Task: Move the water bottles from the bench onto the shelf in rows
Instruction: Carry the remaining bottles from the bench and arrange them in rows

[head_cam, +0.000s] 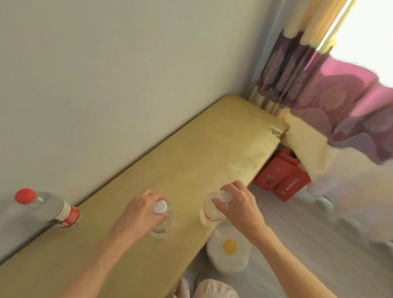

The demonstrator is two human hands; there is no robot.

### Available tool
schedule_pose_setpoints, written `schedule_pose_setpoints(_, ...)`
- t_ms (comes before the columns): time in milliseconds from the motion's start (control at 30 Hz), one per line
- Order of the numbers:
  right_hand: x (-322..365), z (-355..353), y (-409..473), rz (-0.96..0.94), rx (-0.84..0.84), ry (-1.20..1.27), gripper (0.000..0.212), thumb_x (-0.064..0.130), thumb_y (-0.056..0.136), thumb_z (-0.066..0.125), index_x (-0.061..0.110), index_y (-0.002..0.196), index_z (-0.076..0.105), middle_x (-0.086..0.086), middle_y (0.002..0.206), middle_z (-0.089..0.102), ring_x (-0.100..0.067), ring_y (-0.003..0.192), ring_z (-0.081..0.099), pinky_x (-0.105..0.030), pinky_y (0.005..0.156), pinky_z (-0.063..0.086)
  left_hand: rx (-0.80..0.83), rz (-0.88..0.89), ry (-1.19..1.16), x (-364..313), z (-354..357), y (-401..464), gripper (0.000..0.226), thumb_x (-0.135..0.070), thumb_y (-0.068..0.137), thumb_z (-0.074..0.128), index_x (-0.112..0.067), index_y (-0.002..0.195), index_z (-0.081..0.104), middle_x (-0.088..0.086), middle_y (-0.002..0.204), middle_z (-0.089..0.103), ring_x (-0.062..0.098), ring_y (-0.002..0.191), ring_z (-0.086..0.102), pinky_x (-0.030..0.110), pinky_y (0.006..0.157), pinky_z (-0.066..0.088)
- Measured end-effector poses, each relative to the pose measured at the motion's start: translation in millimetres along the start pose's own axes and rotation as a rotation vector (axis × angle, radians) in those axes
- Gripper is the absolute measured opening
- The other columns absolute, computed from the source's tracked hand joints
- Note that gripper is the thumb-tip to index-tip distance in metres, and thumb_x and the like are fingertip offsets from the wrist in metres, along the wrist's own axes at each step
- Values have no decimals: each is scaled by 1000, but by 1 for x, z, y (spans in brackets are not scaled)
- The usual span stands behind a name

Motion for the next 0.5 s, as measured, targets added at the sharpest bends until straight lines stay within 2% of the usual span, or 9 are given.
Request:
schedule_pose_setpoints(133, -47, -55, -90, 245, -198, -3, 30, 27, 77, 70, 6, 98, 63, -9, 99, 57, -27, 90, 56, -27, 77, 39, 129, 226, 28, -69, 38, -20, 29, -21, 75, 69, -13, 102, 63, 8, 107, 60, 28, 96, 58, 30, 82, 39)
schedule_pose_setpoints(233, -79, -93, -163, 414, -369, -10, 27, 23, 74, 72, 3, 91, 65, -11, 95, 59, -27, 86, 57, -23, 73, 36, 204, 404, 43, -122, 72, -45, 28, -19, 74, 70, -11, 100, 63, 7, 103, 60, 26, 95, 58, 25, 78, 36)
schedule_pose_setpoints(333, -110, -127, -240, 572, -511, -2, 26, 23, 72, 74, 2, 85, 64, -13, 91, 61, -28, 82, 57, -25, 71, 37, 278, 561, 43, -174, 111, -75, 26, -16, 70, 74, -11, 93, 63, 6, 95, 62, 24, 89, 58, 20, 74, 34)
schedule_pose_setpoints(500, -159, -183, -386, 787, -736, 7, 26, 25, 70, 75, 5, 79, 62, -11, 88, 60, -26, 81, 57, -22, 67, 33, 388, 750, 31, -282, 188, -148, 28, -16, 68, 76, -9, 94, 67, 9, 90, 64, 26, 84, 58, 26, 75, 38)
Point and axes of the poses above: each hand's wrist, its own y-axis towards the middle knuckle, its own z-axis out of the palm, x = y × z, the point moved 1 cm from there along y, towards the middle knuckle
